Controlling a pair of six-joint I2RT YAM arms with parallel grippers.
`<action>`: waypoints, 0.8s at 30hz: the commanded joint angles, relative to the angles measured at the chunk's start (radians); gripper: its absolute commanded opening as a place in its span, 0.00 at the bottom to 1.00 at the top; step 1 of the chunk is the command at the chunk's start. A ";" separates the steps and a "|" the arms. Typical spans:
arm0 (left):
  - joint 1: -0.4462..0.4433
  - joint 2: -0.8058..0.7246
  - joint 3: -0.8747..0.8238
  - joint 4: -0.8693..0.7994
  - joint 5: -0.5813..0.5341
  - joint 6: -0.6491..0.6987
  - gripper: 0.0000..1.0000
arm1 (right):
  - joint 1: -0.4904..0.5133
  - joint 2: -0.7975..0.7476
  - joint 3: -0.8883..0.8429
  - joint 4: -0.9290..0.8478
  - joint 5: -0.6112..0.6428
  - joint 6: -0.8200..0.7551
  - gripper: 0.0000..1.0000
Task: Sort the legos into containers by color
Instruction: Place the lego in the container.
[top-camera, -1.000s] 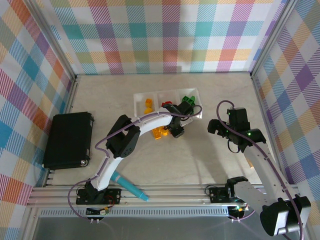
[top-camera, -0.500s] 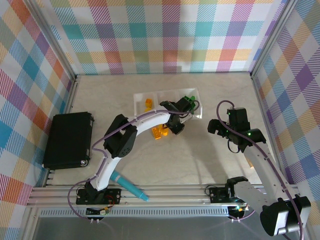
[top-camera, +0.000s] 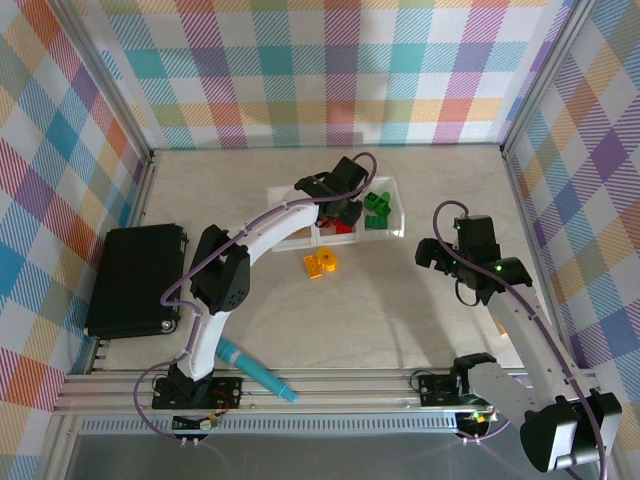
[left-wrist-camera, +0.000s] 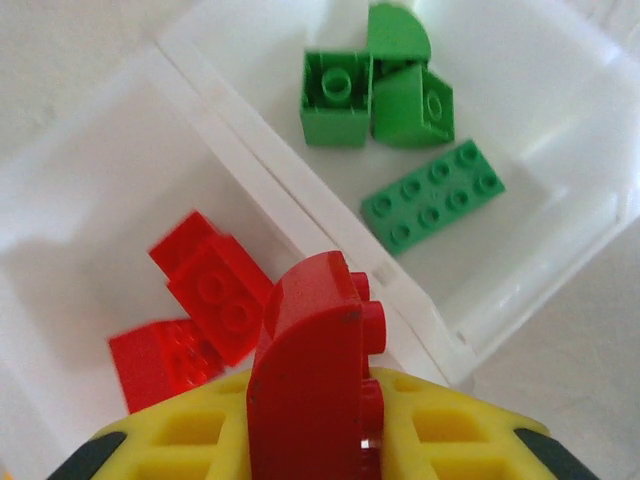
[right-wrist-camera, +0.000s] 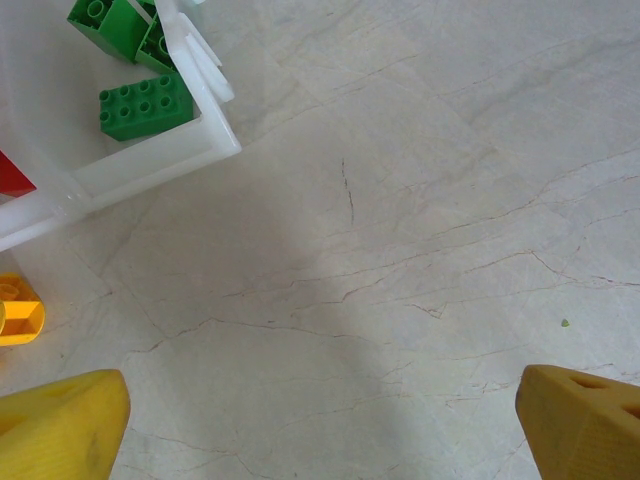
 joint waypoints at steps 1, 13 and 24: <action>0.011 0.034 0.110 0.033 -0.063 0.082 0.27 | -0.008 -0.008 0.000 0.005 0.002 0.015 0.99; 0.089 0.151 0.235 -0.013 -0.076 0.126 0.28 | -0.008 -0.002 0.003 -0.001 0.021 0.003 0.99; 0.141 0.181 0.208 0.023 -0.027 0.093 0.30 | -0.008 0.027 0.012 0.012 0.011 0.008 0.99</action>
